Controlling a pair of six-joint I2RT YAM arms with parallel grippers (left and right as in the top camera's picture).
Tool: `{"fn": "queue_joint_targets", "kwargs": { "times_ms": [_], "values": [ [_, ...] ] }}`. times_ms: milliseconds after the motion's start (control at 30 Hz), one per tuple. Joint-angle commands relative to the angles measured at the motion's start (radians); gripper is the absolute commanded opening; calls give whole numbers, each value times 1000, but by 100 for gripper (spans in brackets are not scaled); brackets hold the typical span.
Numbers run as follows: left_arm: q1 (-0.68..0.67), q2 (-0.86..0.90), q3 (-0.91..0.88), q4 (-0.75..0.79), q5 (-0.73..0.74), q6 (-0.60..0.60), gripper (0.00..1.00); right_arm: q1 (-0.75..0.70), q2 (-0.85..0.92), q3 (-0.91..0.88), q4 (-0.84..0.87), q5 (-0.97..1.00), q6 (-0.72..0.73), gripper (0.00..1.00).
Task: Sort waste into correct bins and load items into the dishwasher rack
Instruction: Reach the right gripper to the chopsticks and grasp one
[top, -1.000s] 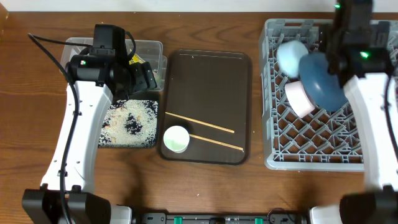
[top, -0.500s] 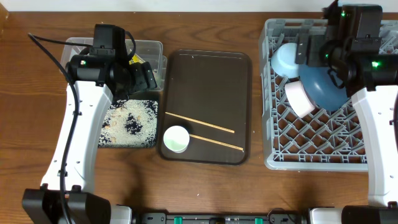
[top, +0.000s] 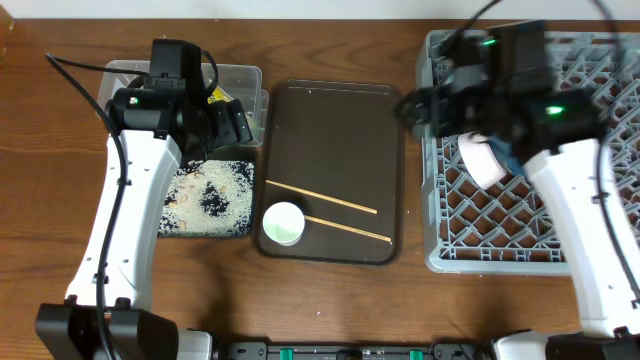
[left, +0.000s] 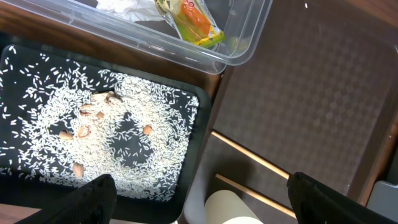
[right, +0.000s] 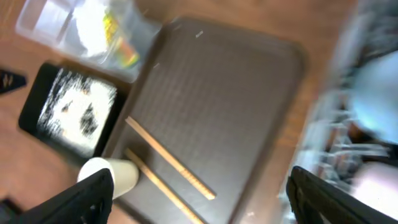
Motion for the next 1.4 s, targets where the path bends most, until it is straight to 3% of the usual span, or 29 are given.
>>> {"fn": "queue_joint_targets", "kwargs": {
  "times_ms": [0,267,500,867,900,1100,1367],
  "values": [
    [5,-16,11,-4,-2,2,91,80,53,-53,26,26,103,83],
    [5,-16,11,-4,-2,2,90,200,158,-92,113,32,213,73],
    [5,-16,11,-4,-2,2,90,235,253,-92,80,143,228,71],
    [5,-16,11,-4,-2,2,91,318,388,-92,50,156,-154,68],
    [5,-16,11,-4,-2,2,90,326,400,-92,46,180,-179,63],
    [5,-16,11,-4,-2,2,90,373,478,-96,48,328,-208,53],
    [5,-16,11,-4,-2,2,91,383,554,-98,37,328,-216,42]
  ]
}}
